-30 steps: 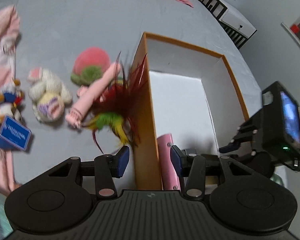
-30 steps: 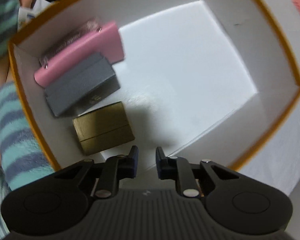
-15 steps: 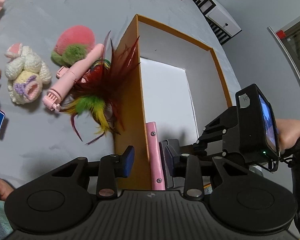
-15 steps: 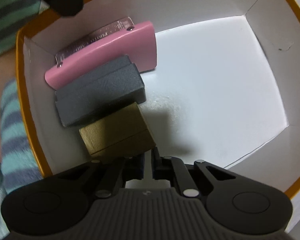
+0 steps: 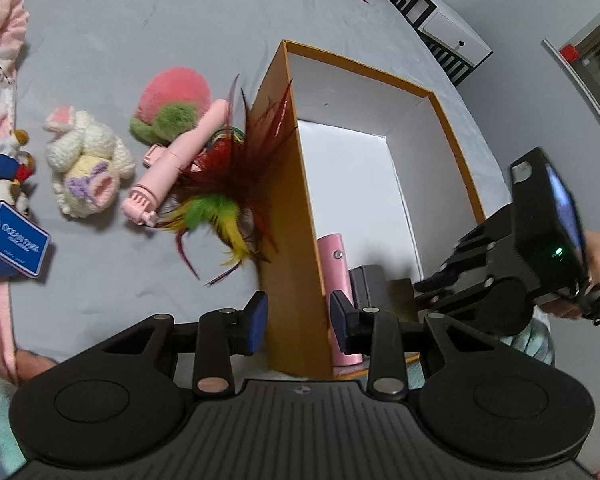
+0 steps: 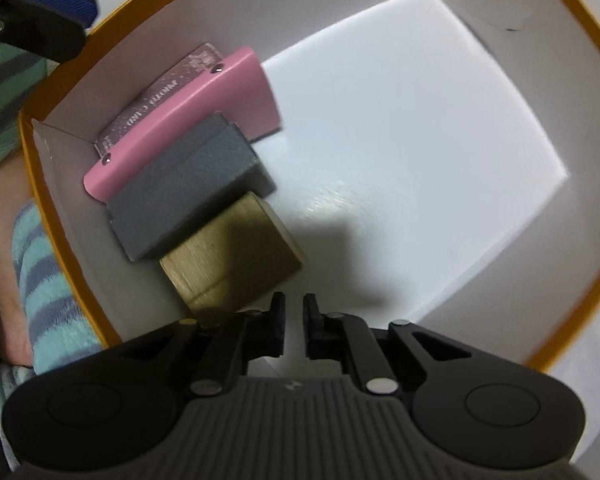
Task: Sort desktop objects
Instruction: 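Push the gold box against the dark grey box with the right gripper, then grasp the white Vaseline tube on the bed with the right gripper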
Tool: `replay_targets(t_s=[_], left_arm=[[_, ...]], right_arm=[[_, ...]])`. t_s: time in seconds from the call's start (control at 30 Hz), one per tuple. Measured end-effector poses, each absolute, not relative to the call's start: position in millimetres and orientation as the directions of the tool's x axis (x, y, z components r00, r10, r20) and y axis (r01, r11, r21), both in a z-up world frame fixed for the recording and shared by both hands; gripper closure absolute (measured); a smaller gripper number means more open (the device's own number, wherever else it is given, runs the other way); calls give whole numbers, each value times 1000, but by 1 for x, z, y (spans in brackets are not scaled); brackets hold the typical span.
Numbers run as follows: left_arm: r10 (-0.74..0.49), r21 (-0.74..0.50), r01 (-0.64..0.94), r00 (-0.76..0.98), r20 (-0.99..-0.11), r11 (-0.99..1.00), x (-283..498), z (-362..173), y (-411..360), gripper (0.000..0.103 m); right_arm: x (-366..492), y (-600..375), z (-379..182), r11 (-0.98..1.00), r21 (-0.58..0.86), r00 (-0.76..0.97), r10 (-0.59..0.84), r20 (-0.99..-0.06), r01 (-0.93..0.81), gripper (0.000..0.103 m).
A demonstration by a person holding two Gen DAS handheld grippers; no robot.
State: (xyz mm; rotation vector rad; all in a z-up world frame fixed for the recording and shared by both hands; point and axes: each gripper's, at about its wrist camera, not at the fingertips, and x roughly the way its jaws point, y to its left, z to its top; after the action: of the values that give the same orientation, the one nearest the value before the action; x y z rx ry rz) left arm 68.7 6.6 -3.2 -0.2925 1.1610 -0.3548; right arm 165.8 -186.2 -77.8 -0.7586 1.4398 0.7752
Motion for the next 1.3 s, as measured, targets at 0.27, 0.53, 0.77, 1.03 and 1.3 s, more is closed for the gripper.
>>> replay_targets(t_s=[0.27, 0.53, 0.77, 1.03, 1.3], left_arm=[[-362, -329, 150, 375, -854, 932, 54, 8, 24, 65], [-278, -230, 166, 387, -879, 959, 39, 8, 48, 65], [-242, -191, 166, 388, -889, 967, 25, 1, 58, 65], [-201, -176, 98, 426, -882, 979, 23, -2, 75, 65], [-156, -162, 25, 450, -879, 986, 27, -9, 94, 65]], right_arm=[[137, -192, -29, 635, -136, 201, 31, -979, -761, 81], [91, -163, 25, 642, -111, 365, 278, -888, -758, 81], [43, -101, 10, 513, -73, 310, 394, -865, -855, 81], [31, -41, -27, 459, -4, 224, 426, -877, -888, 81], [49, -7, -60, 498, 66, 169, 413, -895, -864, 81]])
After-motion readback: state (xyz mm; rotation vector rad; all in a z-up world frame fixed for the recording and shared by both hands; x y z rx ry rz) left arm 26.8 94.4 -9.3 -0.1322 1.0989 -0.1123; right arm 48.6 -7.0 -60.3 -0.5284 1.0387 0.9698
